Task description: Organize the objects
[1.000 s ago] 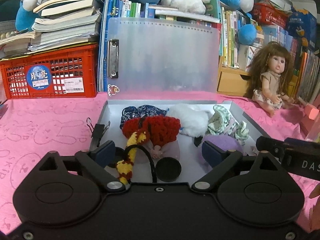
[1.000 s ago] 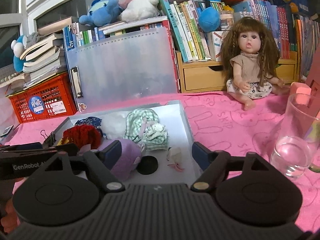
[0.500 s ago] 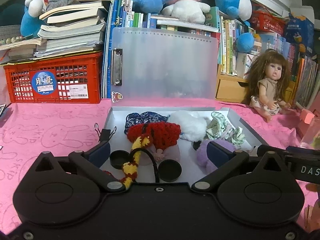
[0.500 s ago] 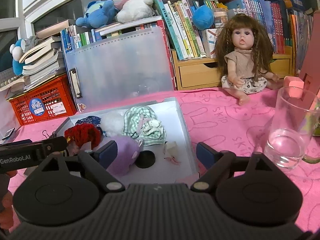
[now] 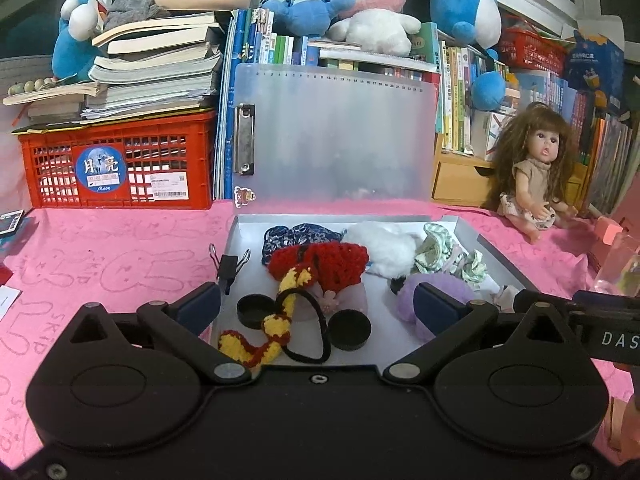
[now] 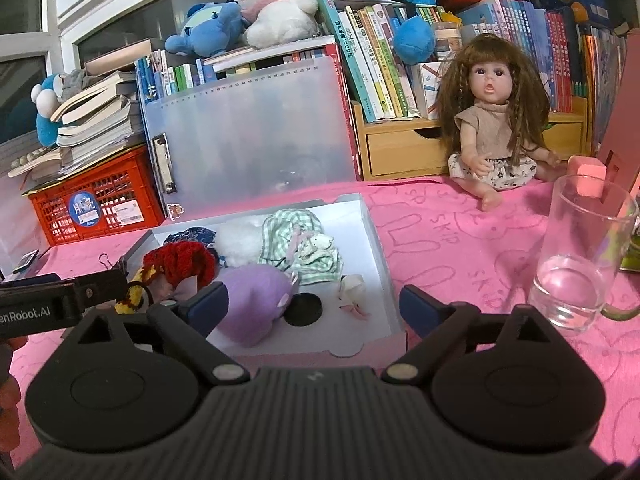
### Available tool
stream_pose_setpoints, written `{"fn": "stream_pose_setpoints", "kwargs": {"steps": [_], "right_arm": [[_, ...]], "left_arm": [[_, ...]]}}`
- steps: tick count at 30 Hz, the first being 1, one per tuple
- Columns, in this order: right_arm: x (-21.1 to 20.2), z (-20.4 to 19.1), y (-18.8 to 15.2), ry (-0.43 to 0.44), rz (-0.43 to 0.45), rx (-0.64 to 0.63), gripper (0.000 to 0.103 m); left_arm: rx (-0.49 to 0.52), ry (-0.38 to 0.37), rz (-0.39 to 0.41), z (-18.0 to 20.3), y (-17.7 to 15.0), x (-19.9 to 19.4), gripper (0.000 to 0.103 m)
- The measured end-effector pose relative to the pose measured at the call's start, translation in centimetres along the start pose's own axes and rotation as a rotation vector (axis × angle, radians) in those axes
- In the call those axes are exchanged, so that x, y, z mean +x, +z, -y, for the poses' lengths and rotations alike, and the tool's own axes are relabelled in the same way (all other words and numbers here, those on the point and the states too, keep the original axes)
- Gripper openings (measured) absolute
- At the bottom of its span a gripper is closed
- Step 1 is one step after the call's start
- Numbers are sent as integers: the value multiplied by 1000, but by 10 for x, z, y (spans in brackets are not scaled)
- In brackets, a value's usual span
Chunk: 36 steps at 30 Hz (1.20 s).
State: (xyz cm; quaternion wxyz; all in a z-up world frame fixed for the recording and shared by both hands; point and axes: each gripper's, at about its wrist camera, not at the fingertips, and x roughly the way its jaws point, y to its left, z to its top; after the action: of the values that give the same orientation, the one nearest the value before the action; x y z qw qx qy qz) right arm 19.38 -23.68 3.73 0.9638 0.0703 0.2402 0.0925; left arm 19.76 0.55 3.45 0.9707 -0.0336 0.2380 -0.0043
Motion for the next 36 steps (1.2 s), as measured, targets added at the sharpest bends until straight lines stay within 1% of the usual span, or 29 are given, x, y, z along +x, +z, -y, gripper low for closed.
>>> {"fn": "stream_pose_setpoints", "kwargs": {"steps": [6, 27, 36], "right_arm": [[-4, -1, -8, 12, -7, 8, 98], [-20, -15, -29, 11, -39, -61, 100], [-21, -18, -42, -5, -77, -85, 101]], "left_arm": [[18, -1, -16, 1, -12, -6, 103], [41, 5, -59, -4, -41, -26, 103], [74, 6, -78, -4, -51, -31, 103]]}}
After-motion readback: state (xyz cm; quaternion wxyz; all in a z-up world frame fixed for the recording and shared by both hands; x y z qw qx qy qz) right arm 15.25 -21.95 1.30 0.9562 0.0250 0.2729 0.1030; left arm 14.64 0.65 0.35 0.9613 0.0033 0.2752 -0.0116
